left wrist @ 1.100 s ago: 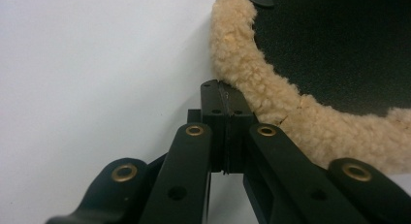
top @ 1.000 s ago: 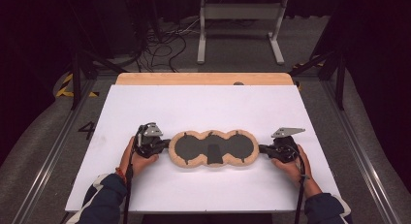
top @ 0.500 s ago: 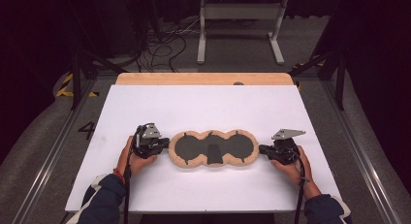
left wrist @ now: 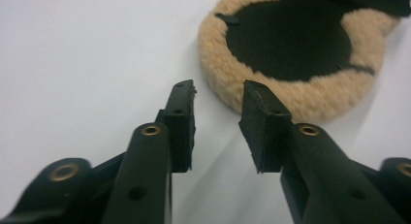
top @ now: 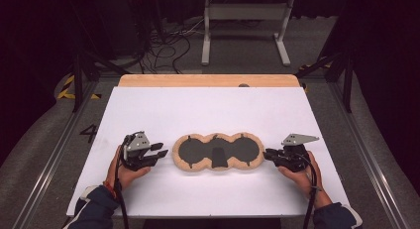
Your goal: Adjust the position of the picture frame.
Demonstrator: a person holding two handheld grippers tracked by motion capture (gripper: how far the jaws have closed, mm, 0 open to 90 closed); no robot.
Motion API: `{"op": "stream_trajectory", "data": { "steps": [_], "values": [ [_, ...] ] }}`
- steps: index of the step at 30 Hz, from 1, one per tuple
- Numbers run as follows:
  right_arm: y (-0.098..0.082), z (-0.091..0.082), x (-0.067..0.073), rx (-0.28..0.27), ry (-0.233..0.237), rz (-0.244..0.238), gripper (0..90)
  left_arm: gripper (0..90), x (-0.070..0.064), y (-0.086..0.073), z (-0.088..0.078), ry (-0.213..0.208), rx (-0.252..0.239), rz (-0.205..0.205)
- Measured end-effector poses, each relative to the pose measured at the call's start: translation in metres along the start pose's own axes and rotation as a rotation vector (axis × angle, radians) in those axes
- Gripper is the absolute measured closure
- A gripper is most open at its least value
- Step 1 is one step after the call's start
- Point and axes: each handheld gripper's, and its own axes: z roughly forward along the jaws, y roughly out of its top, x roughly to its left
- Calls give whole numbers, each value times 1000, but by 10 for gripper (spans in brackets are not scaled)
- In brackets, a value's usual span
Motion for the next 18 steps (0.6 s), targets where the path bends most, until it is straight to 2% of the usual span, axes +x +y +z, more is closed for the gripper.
{"op": "stream_trajectory", "data": {
  "steps": [3,6,8,10,13,18],
  "values": [
    [1,-5,4,-6,6,-6,764,591,-4,-6,-4,-6,5,-1],
    [0,-10,10,-29,54,8,757,527,-10,-15,-16,0,-14,-14],
    [-1,-9,17,-23,78,-7,744,469,-14,-21,-23,23,-18,-18],
    [-1,-7,26,-8,113,-25,727,417,-18,-27,-29,36,-21,-16],
    [-1,-2,40,13,153,-54,718,348,-23,-36,-36,51,-11,-36],
    [2,10,57,37,209,-75,710,277,-28,-47,-48,46,-23,-48]
  ]
}}
